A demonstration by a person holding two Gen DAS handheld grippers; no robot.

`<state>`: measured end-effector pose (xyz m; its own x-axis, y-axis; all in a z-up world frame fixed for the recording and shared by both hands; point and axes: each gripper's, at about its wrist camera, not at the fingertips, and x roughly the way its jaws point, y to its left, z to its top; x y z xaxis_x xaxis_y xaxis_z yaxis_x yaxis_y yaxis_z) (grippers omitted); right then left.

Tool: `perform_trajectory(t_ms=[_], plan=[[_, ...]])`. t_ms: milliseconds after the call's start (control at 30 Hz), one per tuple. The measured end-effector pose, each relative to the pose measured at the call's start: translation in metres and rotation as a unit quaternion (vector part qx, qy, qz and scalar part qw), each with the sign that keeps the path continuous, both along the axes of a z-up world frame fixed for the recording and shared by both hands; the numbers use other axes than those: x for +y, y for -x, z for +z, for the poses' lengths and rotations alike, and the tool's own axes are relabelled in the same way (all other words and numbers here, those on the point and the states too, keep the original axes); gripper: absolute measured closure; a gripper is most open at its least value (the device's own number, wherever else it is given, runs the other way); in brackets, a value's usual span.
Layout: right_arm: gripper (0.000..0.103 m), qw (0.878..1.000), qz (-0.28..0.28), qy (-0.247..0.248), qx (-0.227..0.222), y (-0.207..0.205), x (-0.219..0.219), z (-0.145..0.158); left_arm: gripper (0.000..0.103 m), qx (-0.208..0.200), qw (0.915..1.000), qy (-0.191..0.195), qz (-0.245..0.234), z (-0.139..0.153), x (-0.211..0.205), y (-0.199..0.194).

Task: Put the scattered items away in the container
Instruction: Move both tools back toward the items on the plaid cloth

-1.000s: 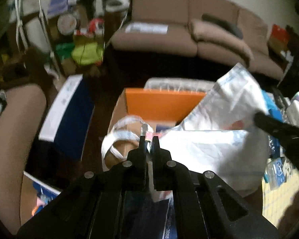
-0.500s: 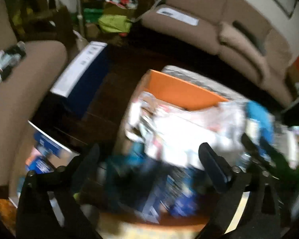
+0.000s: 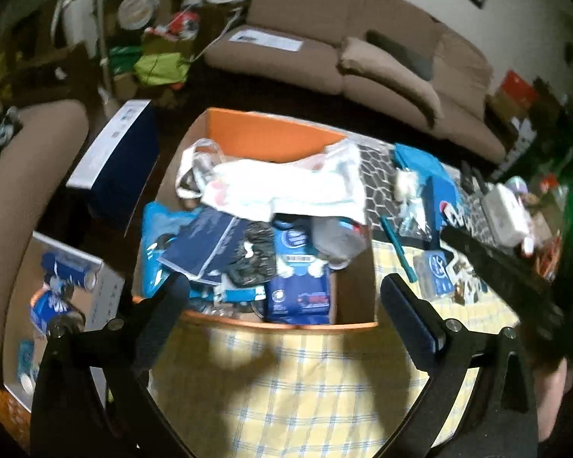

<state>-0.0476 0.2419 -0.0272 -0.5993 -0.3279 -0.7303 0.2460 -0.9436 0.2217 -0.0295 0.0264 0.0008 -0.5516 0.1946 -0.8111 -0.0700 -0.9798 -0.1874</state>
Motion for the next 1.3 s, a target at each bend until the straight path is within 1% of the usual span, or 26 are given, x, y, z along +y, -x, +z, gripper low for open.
perform_trajectory(t_ms=[67,133,167,267,300,400,433,500,533,600,633,667,700,733,833,900,1000,1167,1300], plan=[[0.098,1.0,-0.006,-0.007,-0.003,-0.013,0.016,-0.002,0.003,-0.001,1.0,0.004,-0.007,0.004,0.012,-0.001],[0.098,1.0,-0.014,-0.025,-0.005,-0.028,0.036,-0.006,0.003,-0.002,0.9997,-0.012,-0.022,0.007,0.021,-0.005],[0.098,0.999,-0.019,-0.025,-0.008,-0.034,0.044,-0.009,0.003,0.003,0.9994,-0.016,-0.031,0.01,0.026,-0.007],[0.098,0.998,-0.036,0.027,-0.033,-0.051,0.076,-0.017,0.003,0.015,0.9988,0.005,-0.047,0.012,0.037,-0.013],[0.097,0.998,-0.04,0.031,-0.035,-0.055,0.083,-0.018,0.003,0.017,0.9986,0.01,-0.049,0.012,0.04,-0.014],[0.097,0.999,-0.045,-0.005,-0.029,-0.066,0.091,-0.02,0.003,0.013,0.9988,0.007,-0.046,0.009,0.043,-0.012],[0.097,0.999,-0.044,-0.009,-0.028,-0.068,0.094,-0.023,0.003,0.011,0.9989,0.005,-0.046,0.008,0.043,-0.011],[0.097,0.999,-0.041,-0.003,-0.021,-0.073,0.099,-0.029,0.003,0.011,0.9989,0.009,-0.045,0.006,0.046,-0.009],[0.097,0.999,-0.04,0.001,-0.013,-0.077,0.101,-0.034,0.003,0.011,0.9989,0.016,-0.042,0.005,0.047,-0.008],[0.097,0.999,-0.043,0.008,0.005,-0.087,0.105,-0.049,0.003,0.011,0.999,0.017,-0.04,0.004,0.048,-0.008],[0.097,0.999,-0.048,0.01,0.003,-0.091,0.106,-0.057,0.003,0.013,0.999,0.015,-0.04,0.004,0.048,-0.008],[0.097,0.999,-0.046,0.01,-0.013,-0.093,0.106,-0.066,0.003,0.016,0.999,0.013,-0.04,0.004,0.05,-0.01],[0.097,0.999,-0.039,0.01,-0.027,-0.092,0.105,-0.071,0.003,0.019,0.9988,0.014,-0.042,0.004,0.052,-0.012],[0.097,0.999,-0.028,0.005,-0.032,-0.093,0.102,-0.073,0.003,0.022,0.9986,0.018,-0.044,0.004,0.055,-0.013],[0.097,1.0,-0.023,-0.007,-0.013,-0.093,0.102,-0.065,0.003,0.027,0.9981,0.028,-0.048,0.001,0.061,-0.014],[0.097,1.0,-0.024,0.007,-0.007,-0.093,0.107,-0.06,0.003,0.026,0.9981,0.028,-0.047,-0.001,0.063,-0.013],[0.097,1.0,-0.026,0.01,-0.006,-0.094,0.111,-0.057,0.003,0.015,0.9984,0.023,-0.05,-0.006,0.065,-0.012],[0.097,0.999,-0.031,0.018,-0.008,-0.096,0.118,-0.056,0.003,0.01,0.9987,0.014,-0.048,-0.009,0.069,-0.011],[0.097,0.999,-0.032,0.019,-0.009,-0.097,0.121,-0.056,0.003,0.007,0.9983,0.02,-0.055,-0.012,0.076,-0.013]])
